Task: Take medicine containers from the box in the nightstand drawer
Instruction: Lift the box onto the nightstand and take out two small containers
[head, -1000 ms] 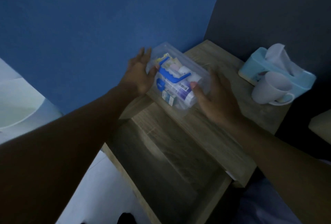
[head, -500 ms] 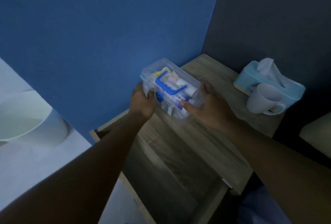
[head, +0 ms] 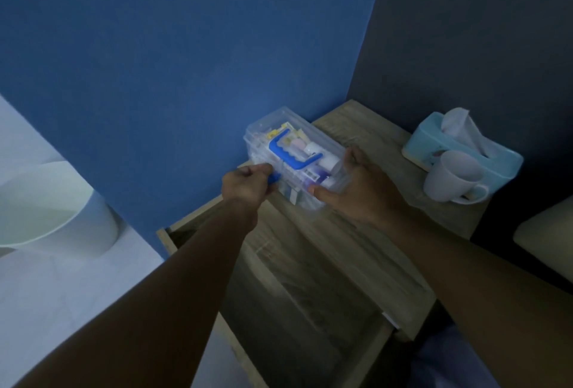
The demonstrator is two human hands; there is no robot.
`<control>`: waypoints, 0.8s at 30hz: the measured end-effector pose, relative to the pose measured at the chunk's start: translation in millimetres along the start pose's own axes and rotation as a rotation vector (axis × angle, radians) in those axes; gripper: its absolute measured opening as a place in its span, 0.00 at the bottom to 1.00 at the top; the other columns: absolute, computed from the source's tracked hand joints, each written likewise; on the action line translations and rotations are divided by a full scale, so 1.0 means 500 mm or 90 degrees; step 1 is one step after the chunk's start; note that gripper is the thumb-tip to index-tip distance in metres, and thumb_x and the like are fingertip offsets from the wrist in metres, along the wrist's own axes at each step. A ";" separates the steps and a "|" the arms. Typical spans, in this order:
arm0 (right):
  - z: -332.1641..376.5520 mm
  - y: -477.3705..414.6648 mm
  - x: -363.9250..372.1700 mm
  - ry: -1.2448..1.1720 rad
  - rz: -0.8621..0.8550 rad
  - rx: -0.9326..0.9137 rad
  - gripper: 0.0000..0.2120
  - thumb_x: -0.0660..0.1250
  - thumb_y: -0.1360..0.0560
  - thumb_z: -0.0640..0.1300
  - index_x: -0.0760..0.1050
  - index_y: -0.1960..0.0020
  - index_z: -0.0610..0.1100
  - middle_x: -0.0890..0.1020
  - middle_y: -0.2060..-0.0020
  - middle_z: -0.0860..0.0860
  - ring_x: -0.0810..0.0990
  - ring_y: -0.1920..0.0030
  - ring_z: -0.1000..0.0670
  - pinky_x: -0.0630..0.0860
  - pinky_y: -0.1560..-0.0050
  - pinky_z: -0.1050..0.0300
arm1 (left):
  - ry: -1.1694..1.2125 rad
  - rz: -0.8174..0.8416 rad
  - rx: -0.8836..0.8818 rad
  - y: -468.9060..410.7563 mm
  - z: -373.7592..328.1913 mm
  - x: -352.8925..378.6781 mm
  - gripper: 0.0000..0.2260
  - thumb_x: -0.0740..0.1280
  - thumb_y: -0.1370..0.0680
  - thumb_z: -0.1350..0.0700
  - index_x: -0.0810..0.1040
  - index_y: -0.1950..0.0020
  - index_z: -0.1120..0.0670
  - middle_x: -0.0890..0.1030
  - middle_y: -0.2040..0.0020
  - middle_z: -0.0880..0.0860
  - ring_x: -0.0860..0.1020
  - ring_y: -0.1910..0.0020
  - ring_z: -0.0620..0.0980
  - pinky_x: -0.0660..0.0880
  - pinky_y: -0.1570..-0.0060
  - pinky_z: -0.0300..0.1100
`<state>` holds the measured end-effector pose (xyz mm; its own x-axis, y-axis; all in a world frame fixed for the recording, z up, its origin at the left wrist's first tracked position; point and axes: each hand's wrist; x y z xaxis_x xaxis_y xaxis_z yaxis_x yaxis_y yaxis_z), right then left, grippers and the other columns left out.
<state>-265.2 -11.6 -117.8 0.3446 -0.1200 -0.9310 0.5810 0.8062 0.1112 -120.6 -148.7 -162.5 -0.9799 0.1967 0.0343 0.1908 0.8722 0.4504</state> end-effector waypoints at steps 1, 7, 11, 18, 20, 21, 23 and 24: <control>-0.001 0.000 0.000 0.013 -0.003 0.001 0.60 0.64 0.37 0.78 0.47 0.20 0.45 0.57 0.20 0.46 0.63 0.23 0.43 0.69 0.30 0.45 | -0.006 0.004 0.025 -0.001 0.007 -0.006 0.03 0.74 0.27 0.57 0.85 0.57 0.56 0.86 0.57 0.55 0.86 0.64 0.48 0.83 0.61 0.42; 0.002 -0.002 0.001 0.028 0.008 0.001 0.64 0.72 0.40 0.73 0.45 0.19 0.44 0.53 0.19 0.46 0.58 0.21 0.43 0.64 0.27 0.45 | -0.312 0.061 0.237 0.012 0.051 -0.031 0.14 0.65 0.21 0.58 0.81 0.37 0.51 0.84 0.44 0.51 0.83 0.49 0.50 0.81 0.49 0.44; 0.010 0.004 0.008 -0.015 0.005 0.014 0.62 0.75 0.37 0.68 0.44 0.19 0.43 0.52 0.19 0.46 0.56 0.21 0.43 0.63 0.25 0.46 | -0.532 0.105 0.290 0.032 0.040 -0.027 0.17 0.58 0.19 0.56 0.73 0.30 0.49 0.79 0.44 0.51 0.76 0.54 0.45 0.71 0.61 0.35; -0.005 -0.008 -0.043 -0.244 -0.072 -0.020 0.43 0.79 0.42 0.64 0.75 0.32 0.50 0.79 0.38 0.56 0.79 0.39 0.55 0.76 0.42 0.62 | -0.622 0.175 0.316 0.055 0.010 -0.021 0.30 0.59 0.20 0.62 0.53 0.20 0.56 0.54 0.19 0.56 0.55 0.21 0.56 0.58 0.24 0.50; -0.018 -0.011 -0.065 -0.302 -0.085 -0.044 0.35 0.77 0.37 0.62 0.75 0.32 0.54 0.77 0.40 0.62 0.76 0.39 0.59 0.71 0.46 0.69 | -0.674 0.199 0.307 0.054 0.005 -0.022 0.35 0.59 0.22 0.65 0.45 0.19 0.56 0.43 0.18 0.55 0.46 0.20 0.54 0.53 0.22 0.49; -0.025 -0.013 -0.075 -0.305 -0.093 -0.069 0.32 0.74 0.32 0.61 0.73 0.30 0.55 0.76 0.39 0.63 0.74 0.37 0.60 0.69 0.45 0.70 | -0.702 0.206 0.321 0.054 0.005 -0.022 0.37 0.60 0.23 0.67 0.43 0.19 0.57 0.40 0.19 0.55 0.43 0.20 0.54 0.51 0.22 0.49; -0.037 -0.019 -0.096 -0.268 -0.128 -0.162 0.26 0.67 0.22 0.55 0.69 0.26 0.52 0.73 0.31 0.57 0.70 0.30 0.58 0.68 0.33 0.63 | -0.751 0.218 0.372 0.054 0.005 -0.017 0.41 0.62 0.25 0.68 0.40 0.20 0.58 0.37 0.19 0.55 0.40 0.20 0.55 0.51 0.22 0.50; -0.041 -0.022 -0.106 -0.224 -0.156 -0.226 0.23 0.63 0.19 0.52 0.68 0.25 0.49 0.72 0.28 0.53 0.68 0.27 0.55 0.66 0.28 0.57 | -0.767 0.228 0.385 0.054 0.005 -0.013 0.42 0.62 0.25 0.68 0.39 0.20 0.57 0.36 0.20 0.55 0.40 0.20 0.55 0.53 0.22 0.50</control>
<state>-304.7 -2.1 -76.8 0.4912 -0.4654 -0.7363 0.4116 0.8690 -0.2747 -108.9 -125.4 -152.7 -0.2787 0.4378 -0.8548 0.7150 0.6888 0.1196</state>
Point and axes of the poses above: each hand's wrist, its own y-axis away from the middle knuckle, its own x-axis out of the palm, z = x × y
